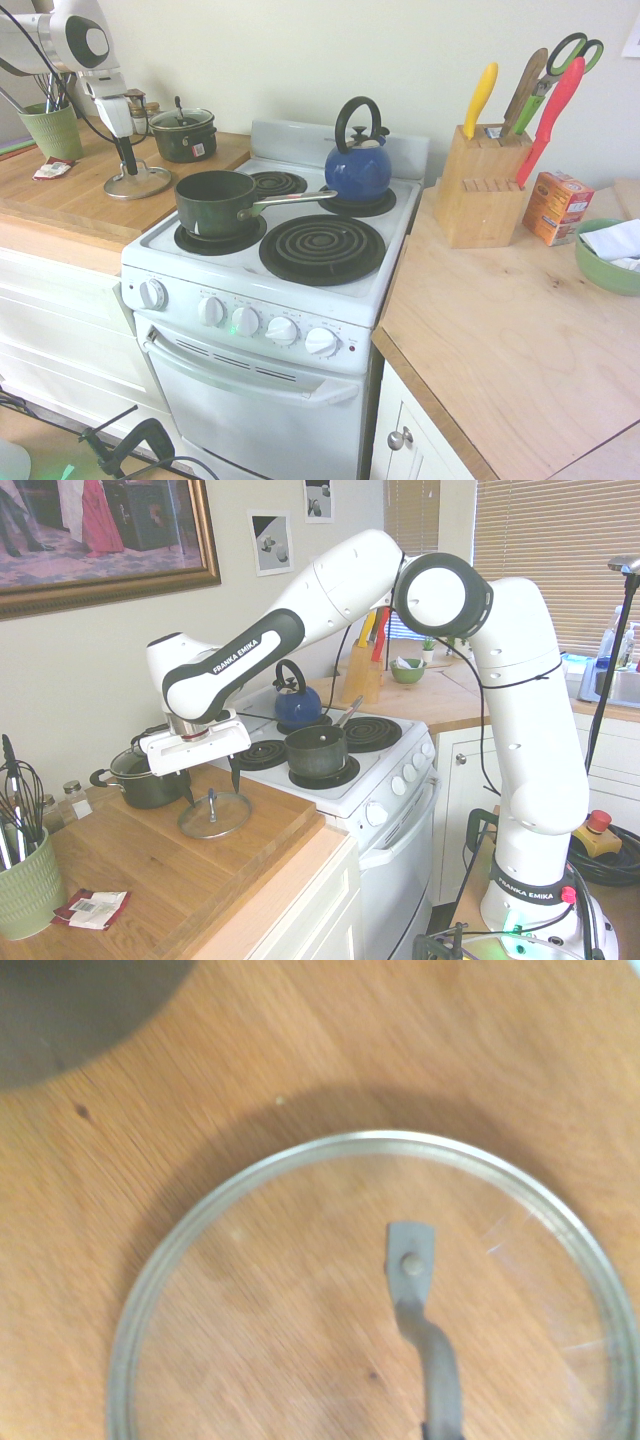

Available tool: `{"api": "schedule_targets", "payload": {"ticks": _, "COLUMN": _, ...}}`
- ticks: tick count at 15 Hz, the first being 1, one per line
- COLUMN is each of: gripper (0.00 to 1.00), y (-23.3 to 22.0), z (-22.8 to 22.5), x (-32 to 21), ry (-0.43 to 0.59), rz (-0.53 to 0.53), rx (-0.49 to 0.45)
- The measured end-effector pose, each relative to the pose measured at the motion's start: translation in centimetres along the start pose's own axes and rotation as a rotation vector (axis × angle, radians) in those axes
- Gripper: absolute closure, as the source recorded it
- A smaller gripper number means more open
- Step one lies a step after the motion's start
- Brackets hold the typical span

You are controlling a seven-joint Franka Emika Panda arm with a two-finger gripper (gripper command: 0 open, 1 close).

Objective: Cover the lid of the pot

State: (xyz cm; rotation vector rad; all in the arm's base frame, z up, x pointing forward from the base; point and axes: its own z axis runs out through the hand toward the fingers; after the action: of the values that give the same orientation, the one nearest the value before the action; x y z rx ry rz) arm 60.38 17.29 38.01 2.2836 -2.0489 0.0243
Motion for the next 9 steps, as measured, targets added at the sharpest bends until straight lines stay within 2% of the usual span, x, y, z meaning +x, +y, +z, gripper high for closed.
{"api": "schedule_targets", "payload": {"ticks": 9, "gripper": 1.00, "y": -0.1, "z": 0.8, "x": -0.9, "ry": 0.017, "rz": -0.022, "rx": -0.001}}
